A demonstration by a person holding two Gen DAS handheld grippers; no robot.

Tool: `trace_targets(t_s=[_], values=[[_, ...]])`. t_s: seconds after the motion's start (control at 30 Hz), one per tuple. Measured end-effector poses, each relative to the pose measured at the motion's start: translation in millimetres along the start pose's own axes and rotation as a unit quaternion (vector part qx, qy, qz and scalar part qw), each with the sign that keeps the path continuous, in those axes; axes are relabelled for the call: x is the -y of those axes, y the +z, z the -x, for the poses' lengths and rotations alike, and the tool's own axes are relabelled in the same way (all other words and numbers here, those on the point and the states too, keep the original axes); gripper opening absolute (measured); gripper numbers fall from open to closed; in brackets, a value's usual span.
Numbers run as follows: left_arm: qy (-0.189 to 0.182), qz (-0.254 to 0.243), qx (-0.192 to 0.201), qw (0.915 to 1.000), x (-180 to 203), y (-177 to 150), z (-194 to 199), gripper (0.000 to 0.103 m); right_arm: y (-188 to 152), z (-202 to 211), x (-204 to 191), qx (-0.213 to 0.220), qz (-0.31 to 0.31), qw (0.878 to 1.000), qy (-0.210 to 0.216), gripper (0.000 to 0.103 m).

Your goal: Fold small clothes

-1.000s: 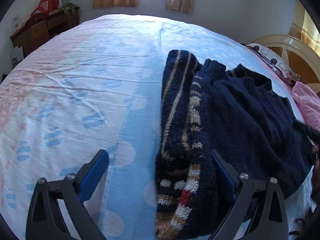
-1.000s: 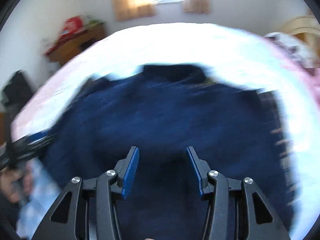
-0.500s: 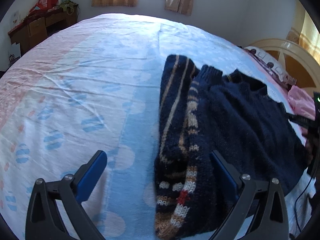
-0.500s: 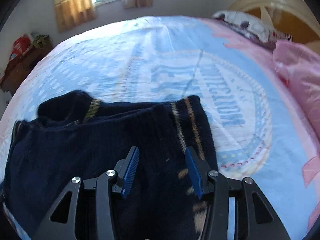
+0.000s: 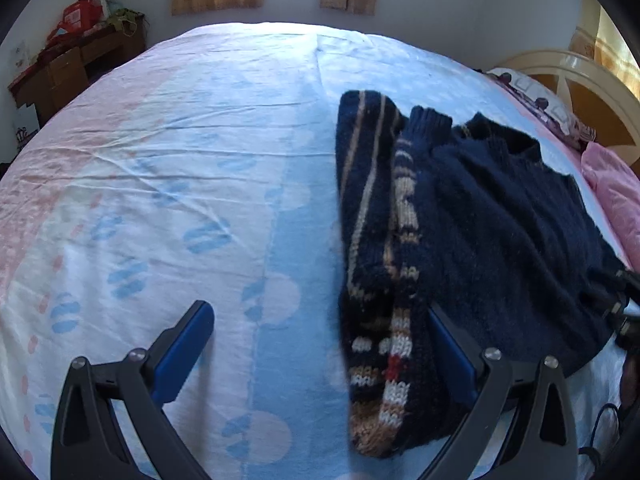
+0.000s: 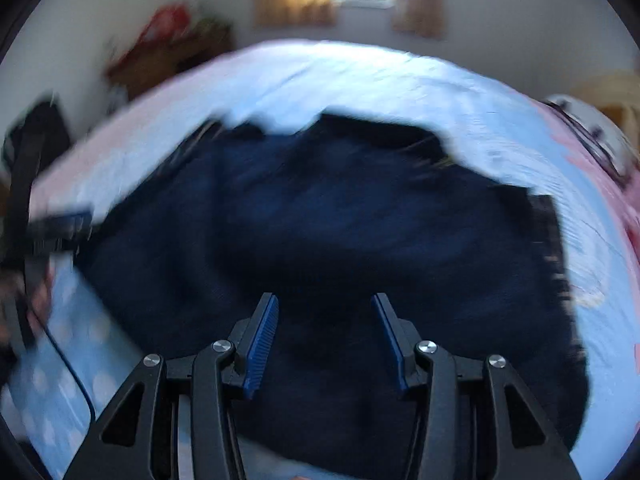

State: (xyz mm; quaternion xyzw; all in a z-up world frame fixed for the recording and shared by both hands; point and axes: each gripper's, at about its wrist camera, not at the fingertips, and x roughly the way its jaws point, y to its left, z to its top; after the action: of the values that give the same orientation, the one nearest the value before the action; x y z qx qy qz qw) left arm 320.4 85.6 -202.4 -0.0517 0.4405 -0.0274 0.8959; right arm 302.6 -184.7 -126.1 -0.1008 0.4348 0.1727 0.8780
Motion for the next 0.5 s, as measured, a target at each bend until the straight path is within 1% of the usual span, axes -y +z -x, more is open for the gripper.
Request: trace_targets(t_s=[0.03,0.07,0.13,0.23,0.37,0.47,0.5], values=[[0.002,-0.001,0.003,1.0000,0.7,0.0,2.2,0.103,-3.5,-10.7,-12.9,-0.017,0.013,1.000,0.001,0.049],[0.004,-0.005,0.005,1.0000,1.9,0.9,5.3,0.103,-5.6,-16.0,-21.4,-0.020,0.021,1.000,-0.011,0.049],[0.008,-0.014,0.014,0.9998,2.8,2.7,13.5,0.103,-4.3,-14.0,-29.4,-0.010,0.029,0.999,-0.027,0.049],[0.003,-0.020,0.019,0.9996,-2.3,4.2,21.4,0.103,-1.3,-0.8,-39.7,0.009,0.035,0.999,-0.011,0.049],[0.000,-0.028,0.020,0.9994,-9.7,7.9,26.2,0.103,-3.6,12.6,-72.0,0.035,0.087,0.996,-0.005,0.049],[0.011,-0.034,0.027,0.9990,-14.5,10.0,32.3,0.103,-3.2,9.8,-92.1,0.029,0.099,0.995,0.009,0.051],[0.006,-0.031,0.026,0.9992,-18.6,10.9,34.1,0.103,-2.7,7.5,-96.9,0.027,0.102,0.994,0.010,0.051]])
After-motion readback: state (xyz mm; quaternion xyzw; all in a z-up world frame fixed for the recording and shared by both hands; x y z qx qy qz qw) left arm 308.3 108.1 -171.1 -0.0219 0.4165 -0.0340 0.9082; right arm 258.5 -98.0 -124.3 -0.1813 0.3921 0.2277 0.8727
